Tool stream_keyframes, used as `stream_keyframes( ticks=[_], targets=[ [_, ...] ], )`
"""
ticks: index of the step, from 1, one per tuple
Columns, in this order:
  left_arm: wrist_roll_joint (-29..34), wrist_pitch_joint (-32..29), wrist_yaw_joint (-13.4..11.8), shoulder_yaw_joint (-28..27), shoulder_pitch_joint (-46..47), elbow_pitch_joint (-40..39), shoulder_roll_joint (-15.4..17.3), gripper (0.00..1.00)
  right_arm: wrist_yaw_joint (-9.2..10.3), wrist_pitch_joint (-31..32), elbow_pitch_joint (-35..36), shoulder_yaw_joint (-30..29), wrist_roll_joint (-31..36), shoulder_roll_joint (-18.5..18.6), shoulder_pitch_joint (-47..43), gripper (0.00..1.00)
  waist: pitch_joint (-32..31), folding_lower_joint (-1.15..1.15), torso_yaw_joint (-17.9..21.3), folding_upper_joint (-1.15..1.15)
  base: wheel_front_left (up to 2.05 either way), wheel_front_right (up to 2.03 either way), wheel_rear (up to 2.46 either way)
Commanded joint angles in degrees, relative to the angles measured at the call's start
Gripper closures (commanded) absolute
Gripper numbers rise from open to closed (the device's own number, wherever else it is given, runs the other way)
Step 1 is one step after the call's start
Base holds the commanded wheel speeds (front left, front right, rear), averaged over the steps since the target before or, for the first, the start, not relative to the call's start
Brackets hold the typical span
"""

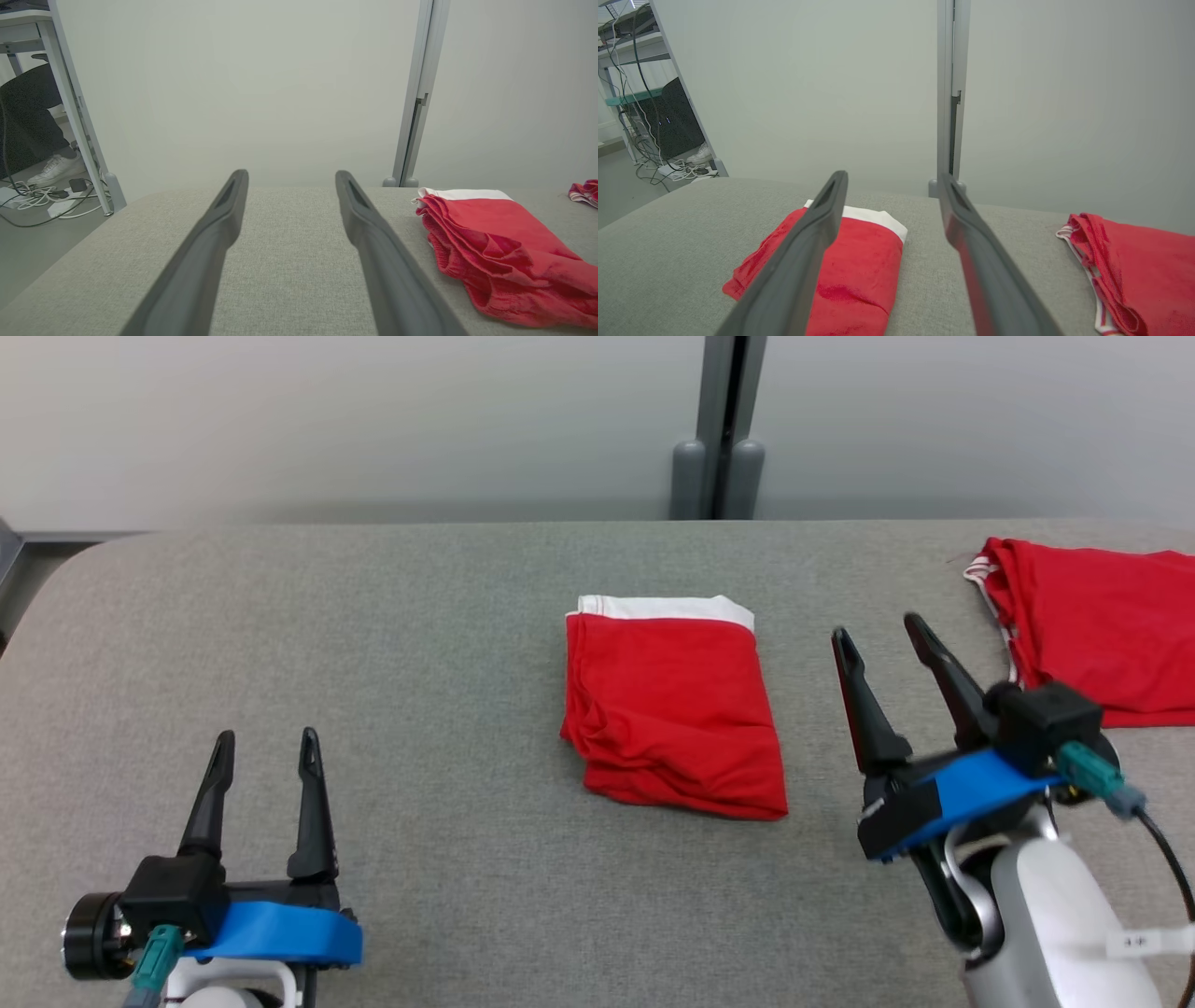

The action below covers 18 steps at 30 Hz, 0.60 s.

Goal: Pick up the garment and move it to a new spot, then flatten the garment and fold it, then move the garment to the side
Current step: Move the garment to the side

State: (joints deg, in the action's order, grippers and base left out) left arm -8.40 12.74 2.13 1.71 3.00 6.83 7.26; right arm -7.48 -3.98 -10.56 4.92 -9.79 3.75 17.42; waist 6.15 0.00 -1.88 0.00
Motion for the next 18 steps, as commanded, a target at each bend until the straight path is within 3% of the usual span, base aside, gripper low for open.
stream_keyframes(
  ticks=[1, 9, 18],
  targets=[
    [0.0, 0.4, 0.2, 0.2, 1.0, 0.1, 0.0, 0.00, -0.03, 0.2, -0.4, 0.3, 0.1, 0.2, 1.3, 0.00, 0.9, 0.00, -0.9, 0.00, 0.00, 0.00, 0.00],
    [-0.6, 1.3, -0.1, 1.1, 3.7, 1.3, -0.9, 0.00, -0.03, 2.3, -7.0, 0.7, 1.0, 1.5, 9.8, 0.00, 5.1, 0.00, -4.2, 0.00, 0.00, 0.00, 0.00],
    [-0.9, 2.1, 0.1, 2.2, 6.5, 3.2, -1.6, 0.00, -0.03, 1.7, -19.9, -1.3, 1.8, 2.5, 13.5, 0.00, 8.1, 0.00, -7.2, 0.00, 0.00, 0.00, 0.00]
  ],
)
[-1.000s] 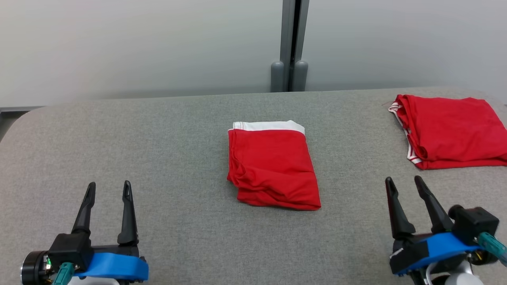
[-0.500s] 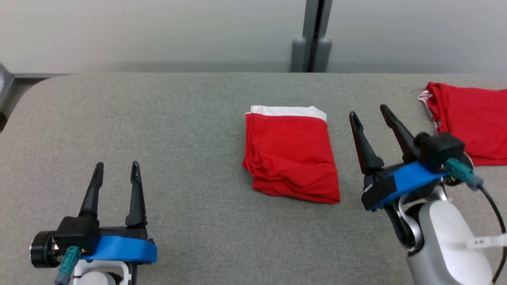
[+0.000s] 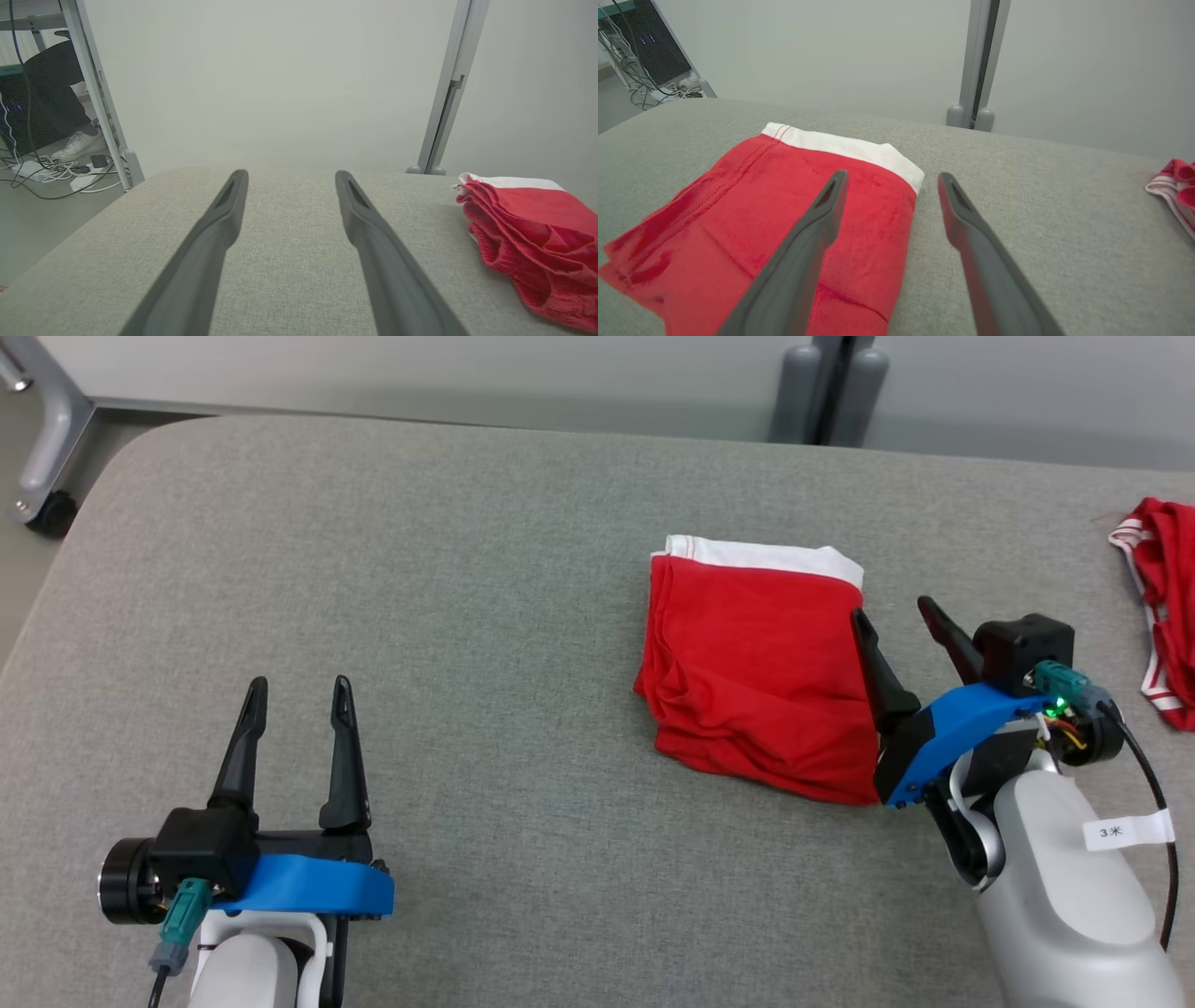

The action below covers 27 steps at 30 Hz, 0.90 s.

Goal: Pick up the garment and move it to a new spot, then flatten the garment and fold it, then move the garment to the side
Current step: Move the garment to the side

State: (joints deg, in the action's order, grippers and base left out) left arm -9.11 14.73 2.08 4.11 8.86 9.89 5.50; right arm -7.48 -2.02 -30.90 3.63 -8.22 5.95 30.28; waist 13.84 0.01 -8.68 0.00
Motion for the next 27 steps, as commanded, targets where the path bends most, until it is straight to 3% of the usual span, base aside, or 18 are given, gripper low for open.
stream_keyframes(
  ticks=[1, 10, 18, 19, 20, 21, 27],
  targets=[
    [-0.3, 0.2, 0.1, -0.1, 1.0, 0.3, 0.0, 0.00, -0.03, -0.5, -1.2, -0.1, 0.3, 0.4, 0.8, 0.00, 0.7, -0.01, -0.7, 0.00, 0.00, 0.00, 0.00],
    [-0.4, 0.5, 0.2, 0.3, 2.3, 1.5, -0.4, 0.00, -0.03, -3.6, -13.8, -0.7, 1.2, -0.1, 2.7, 0.00, 2.2, -0.01, -1.9, 0.00, 0.00, 0.00, 0.00],
    [-0.3, 0.5, 0.2, 0.4, 2.8, 1.7, -0.8, 0.00, -0.09, -4.4, -21.9, 2.0, -3.5, -2.5, 4.3, 0.00, 2.3, -0.01, -2.1, 0.00, 0.00, 0.00, 0.00],
    [-0.3, 0.5, 0.3, 0.4, 2.8, 1.7, -0.9, 0.00, -0.09, -4.4, -22.4, 2.7, -4.6, -2.7, 4.5, 0.20, 2.3, -0.01, -2.1, 0.00, 0.00, 0.00, 0.00],
    [-0.3, 0.5, 0.3, 0.4, 2.9, 1.8, -0.9, 0.00, -0.09, -4.7, -22.7, 3.3, -5.9, -2.9, 4.9, 0.66, 2.2, -0.01, -2.1, 0.00, 0.00, 0.00, 0.00],
    [-0.3, 0.5, 0.3, 0.4, 2.8, 1.8, -1.0, 0.00, -0.09, -5.0, -23.0, 4.0, -6.9, -3.0, 5.1, 1.00, 2.1, -0.01, -2.0, 0.00, 0.00, 0.00, 0.00],
    [-0.4, 0.5, 0.2, -0.4, 1.8, 1.4, -1.0, 0.00, -0.03, -8.3, -23.2, 7.1, -9.2, -1.6, 6.6, 1.00, 1.6, -0.01, -0.3, 0.00, 0.00, 0.00, 0.00]
  ],
)
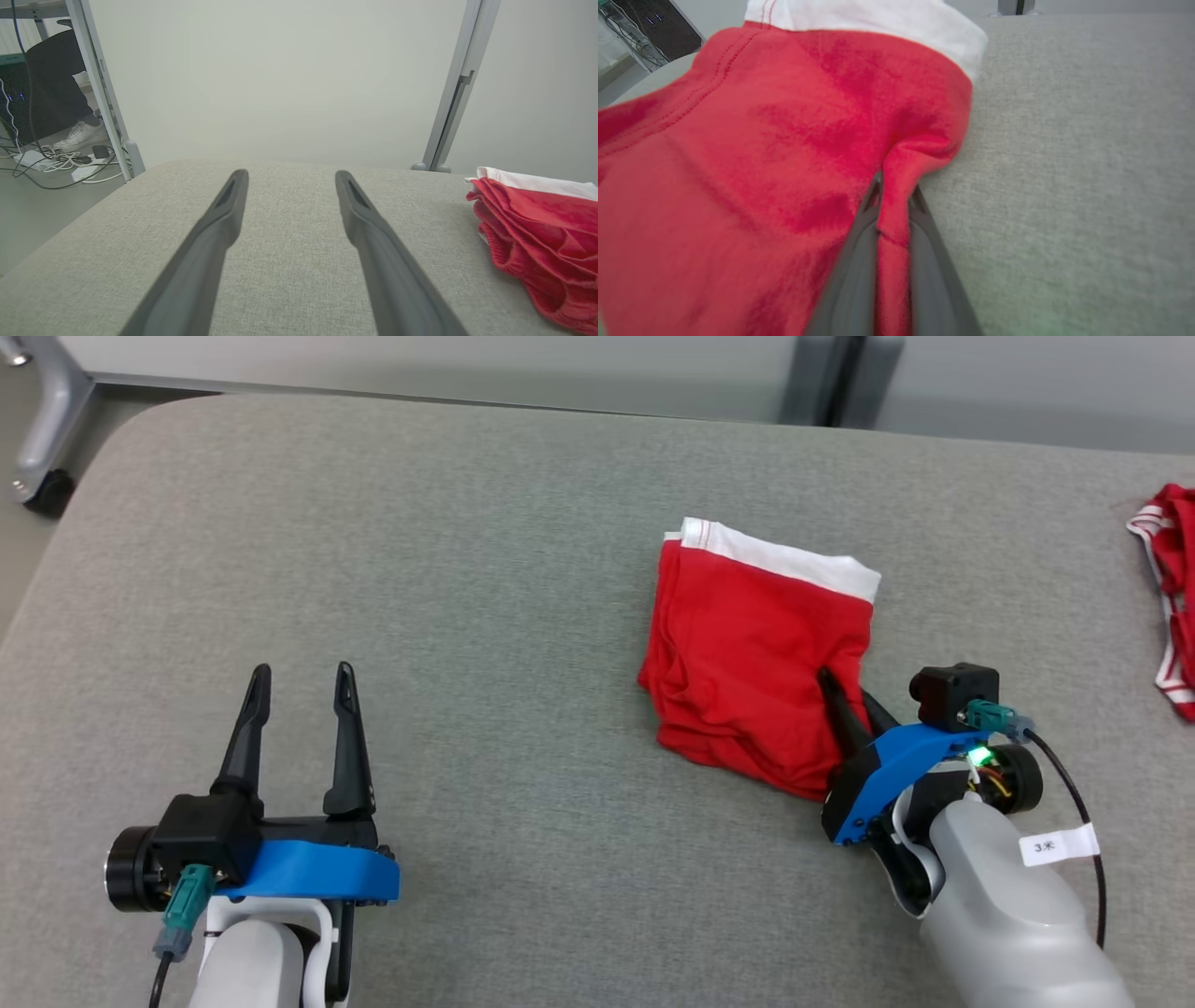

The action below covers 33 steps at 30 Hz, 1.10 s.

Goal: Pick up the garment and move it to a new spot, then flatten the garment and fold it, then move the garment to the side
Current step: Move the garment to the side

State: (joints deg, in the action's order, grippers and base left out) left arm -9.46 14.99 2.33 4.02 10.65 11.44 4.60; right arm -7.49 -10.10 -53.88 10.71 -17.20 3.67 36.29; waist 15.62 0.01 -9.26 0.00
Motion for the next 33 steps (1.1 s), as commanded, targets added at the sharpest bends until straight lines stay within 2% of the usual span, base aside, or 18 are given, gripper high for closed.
stream_keyframes(
  ticks=[1, 10, 19, 27, 33],
  targets=[
    [0.0, 0.2, 0.1, -0.2, 0.0, -0.2, -0.1, 0.00, -0.01, -0.8, 0.1, 0.6, -0.4, 1.3, 0.6, 1.00, -0.1, -0.01, 0.7, 0.00, 0.00, 0.00, 0.00],
    [0.7, 0.2, 0.4, -0.5, 2.1, -1.8, 0.2, 0.00, -0.01, -3.4, 6.5, 5.5, -3.1, 6.7, -1.9, 1.00, 2.3, -0.01, 7.9, 0.00, 0.00, 0.00, 0.00],
    [1.5, 0.2, 0.5, -0.4, 4.4, -2.4, 0.9, 0.00, -0.01, -4.3, 12.8, 3.3, -4.8, 10.8, -5.5, 1.00, 4.6, -0.01, 14.2, 0.00, 0.00, 0.00, 0.00],
    [1.8, 0.2, 0.6, 0.2, 6.0, -2.2, 1.2, 0.00, -0.01, -3.6, 17.1, 2.7, -2.7, 13.6, -2.4, 1.00, 5.8, -0.01, 15.2, 0.00, 0.00, 0.00, 0.00],
    [1.9, 0.3, 0.8, 0.3, 6.9, -3.2, 1.6, 0.00, -0.01, 0.0, 19.7, 4.2, -0.6, 19.2, 3.7, 1.00, 8.0, -0.01, 14.7, 0.00, 0.00, 0.00, 0.00]
  ],
)
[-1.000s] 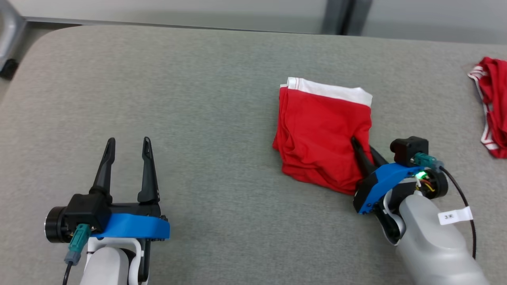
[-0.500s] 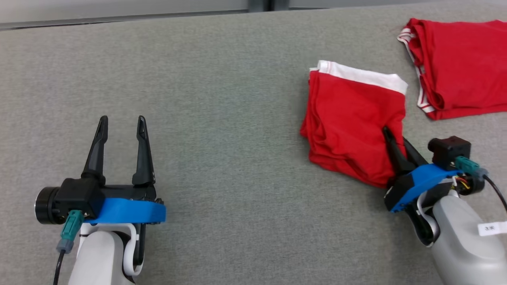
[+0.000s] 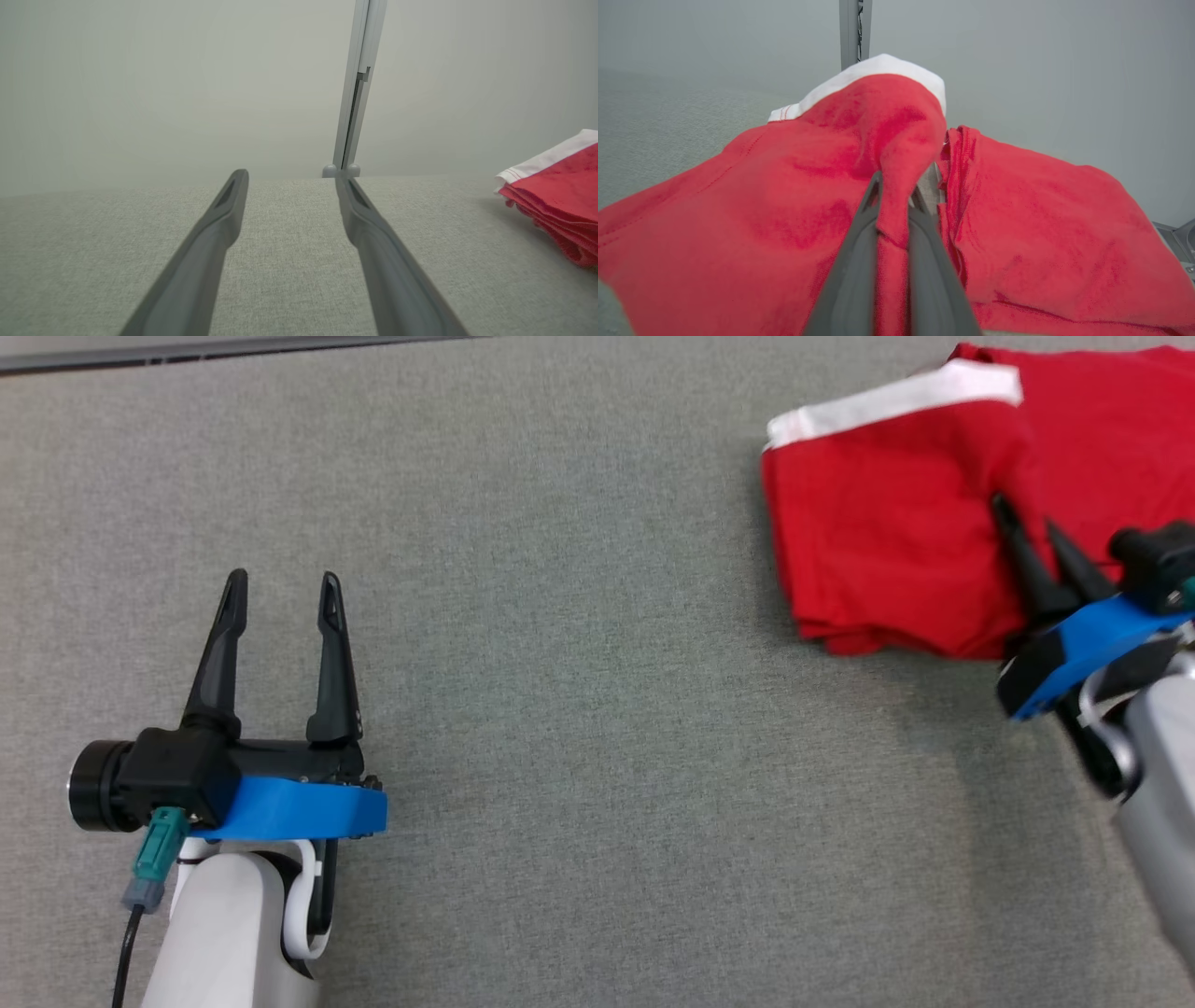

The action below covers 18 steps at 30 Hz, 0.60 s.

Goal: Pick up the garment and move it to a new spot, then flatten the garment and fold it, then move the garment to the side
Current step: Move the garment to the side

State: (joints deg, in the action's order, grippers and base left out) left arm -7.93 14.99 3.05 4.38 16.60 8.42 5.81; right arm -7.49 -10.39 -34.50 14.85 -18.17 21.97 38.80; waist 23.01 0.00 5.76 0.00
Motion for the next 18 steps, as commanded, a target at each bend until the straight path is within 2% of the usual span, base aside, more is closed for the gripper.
stream_keyframes(
  ticks=[1, 10, 18],
  targets=[
    [0.4, 0.3, 0.1, -0.1, 1.0, -0.2, 0.4, 0.00, -0.01, 0.2, 0.3, 0.1, 0.4, 1.0, 1.2, 1.00, 0.6, 0.00, -0.4, 0.00, 0.00, 0.00, 0.00],
    [0.9, 0.1, -0.5, 0.0, 2.8, -3.2, 1.5, 0.00, -0.01, 6.6, 3.4, 0.8, -0.2, 13.5, 7.8, 1.00, 6.1, 0.00, -0.4, 0.00, 0.00, 0.00, 0.00],
    [1.2, -0.7, -0.6, 0.6, 4.2, -6.3, 2.4, 0.00, -0.01, 11.1, 2.4, -0.4, -3.6, 23.1, 10.8, 1.00, 9.7, 0.00, -0.9, 0.00, 0.00, 0.00, 0.00]
  ],
)
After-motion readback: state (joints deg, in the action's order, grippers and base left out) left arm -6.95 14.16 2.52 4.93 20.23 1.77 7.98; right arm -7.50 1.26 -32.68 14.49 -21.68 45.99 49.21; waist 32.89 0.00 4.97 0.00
